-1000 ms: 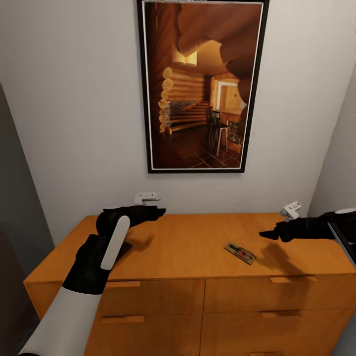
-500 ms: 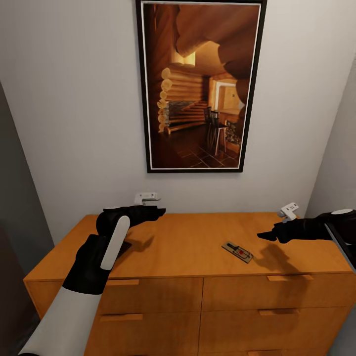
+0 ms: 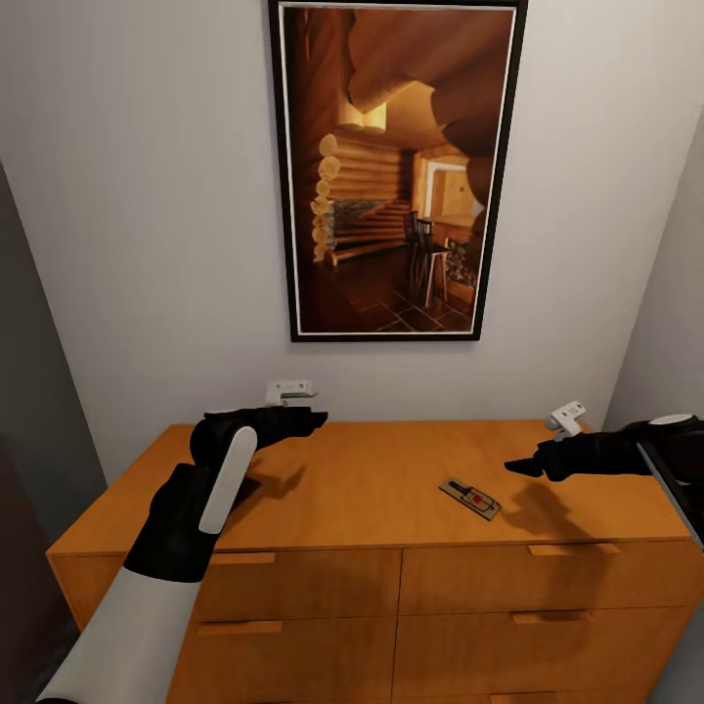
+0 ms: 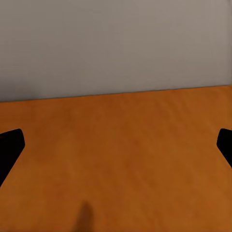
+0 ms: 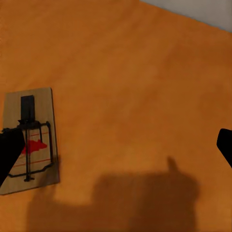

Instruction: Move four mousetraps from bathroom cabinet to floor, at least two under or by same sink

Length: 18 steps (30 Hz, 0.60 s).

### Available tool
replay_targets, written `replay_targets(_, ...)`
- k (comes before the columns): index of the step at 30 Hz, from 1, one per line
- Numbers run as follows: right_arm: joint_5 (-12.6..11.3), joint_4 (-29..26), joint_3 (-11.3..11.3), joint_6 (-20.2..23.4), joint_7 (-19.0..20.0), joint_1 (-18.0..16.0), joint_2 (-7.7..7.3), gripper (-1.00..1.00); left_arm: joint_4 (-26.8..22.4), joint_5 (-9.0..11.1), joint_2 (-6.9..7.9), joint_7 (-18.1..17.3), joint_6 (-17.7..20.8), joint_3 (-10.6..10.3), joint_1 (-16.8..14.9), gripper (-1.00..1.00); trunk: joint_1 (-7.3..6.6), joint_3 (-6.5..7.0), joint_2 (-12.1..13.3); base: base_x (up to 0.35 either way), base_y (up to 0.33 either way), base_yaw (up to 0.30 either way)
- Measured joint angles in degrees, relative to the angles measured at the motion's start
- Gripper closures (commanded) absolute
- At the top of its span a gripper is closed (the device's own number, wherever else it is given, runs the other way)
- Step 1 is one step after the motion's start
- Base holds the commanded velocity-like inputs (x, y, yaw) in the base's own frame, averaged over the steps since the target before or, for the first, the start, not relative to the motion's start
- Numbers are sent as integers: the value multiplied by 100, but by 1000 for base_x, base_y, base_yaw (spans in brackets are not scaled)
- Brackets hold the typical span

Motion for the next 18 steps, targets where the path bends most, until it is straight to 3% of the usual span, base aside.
replay_targets(18,68,8,16,4,-170,0,708,-100,4,-8,0,0,0,0,0,-100,0,0,0,0,0,0)
